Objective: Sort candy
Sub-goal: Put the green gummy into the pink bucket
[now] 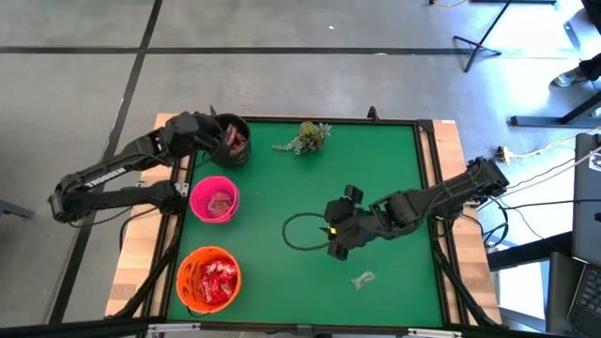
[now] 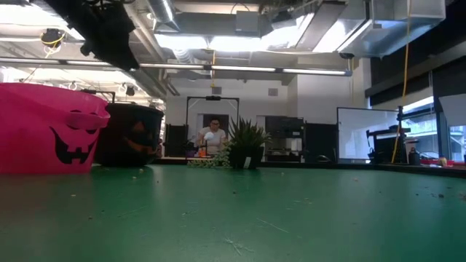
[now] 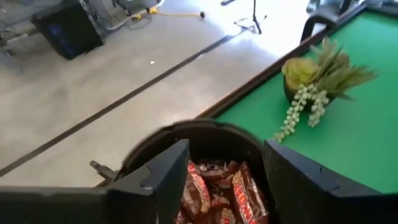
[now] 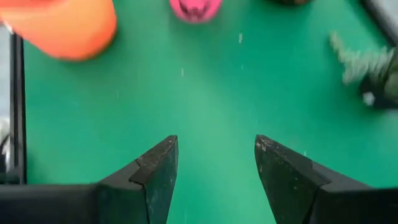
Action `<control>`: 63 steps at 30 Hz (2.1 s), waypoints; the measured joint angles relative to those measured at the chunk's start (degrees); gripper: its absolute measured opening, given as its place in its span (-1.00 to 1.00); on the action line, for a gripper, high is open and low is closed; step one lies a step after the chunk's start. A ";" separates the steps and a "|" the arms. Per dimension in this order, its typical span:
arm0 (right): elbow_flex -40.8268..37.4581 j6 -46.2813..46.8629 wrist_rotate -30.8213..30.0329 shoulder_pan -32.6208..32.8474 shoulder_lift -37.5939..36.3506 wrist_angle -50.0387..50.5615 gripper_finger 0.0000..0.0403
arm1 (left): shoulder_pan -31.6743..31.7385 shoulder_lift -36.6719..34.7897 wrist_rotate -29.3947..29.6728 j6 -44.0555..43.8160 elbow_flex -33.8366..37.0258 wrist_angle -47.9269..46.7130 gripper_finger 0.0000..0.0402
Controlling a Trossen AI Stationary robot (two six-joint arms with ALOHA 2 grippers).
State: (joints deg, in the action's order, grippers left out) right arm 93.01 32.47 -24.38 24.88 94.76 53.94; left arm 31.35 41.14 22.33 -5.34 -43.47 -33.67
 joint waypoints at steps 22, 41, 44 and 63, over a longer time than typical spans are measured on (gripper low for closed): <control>-29.72 27.41 12.89 19.39 0.11 -10.62 0.04 | -18.65 -13.43 -33.70 -5.91 -3.43 15.07 -0.02; -44.39 28.70 12.92 20.86 0.00 -28.87 -0.14 | -33.14 -12.61 -26.88 -6.23 0.36 17.97 -0.02; -43.97 28.70 13.47 20.86 0.00 -28.68 -0.41 | -33.14 -12.61 -26.88 -6.23 0.36 17.97 -0.02; -29.80 6.59 1.50 9.62 0.02 -28.86 -0.97 | -33.16 -12.61 -26.86 -6.23 0.36 17.97 -0.02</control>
State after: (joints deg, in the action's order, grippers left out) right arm 63.21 39.06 -22.88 34.49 94.78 25.08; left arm -1.80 28.53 -4.53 -11.57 -43.11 -15.70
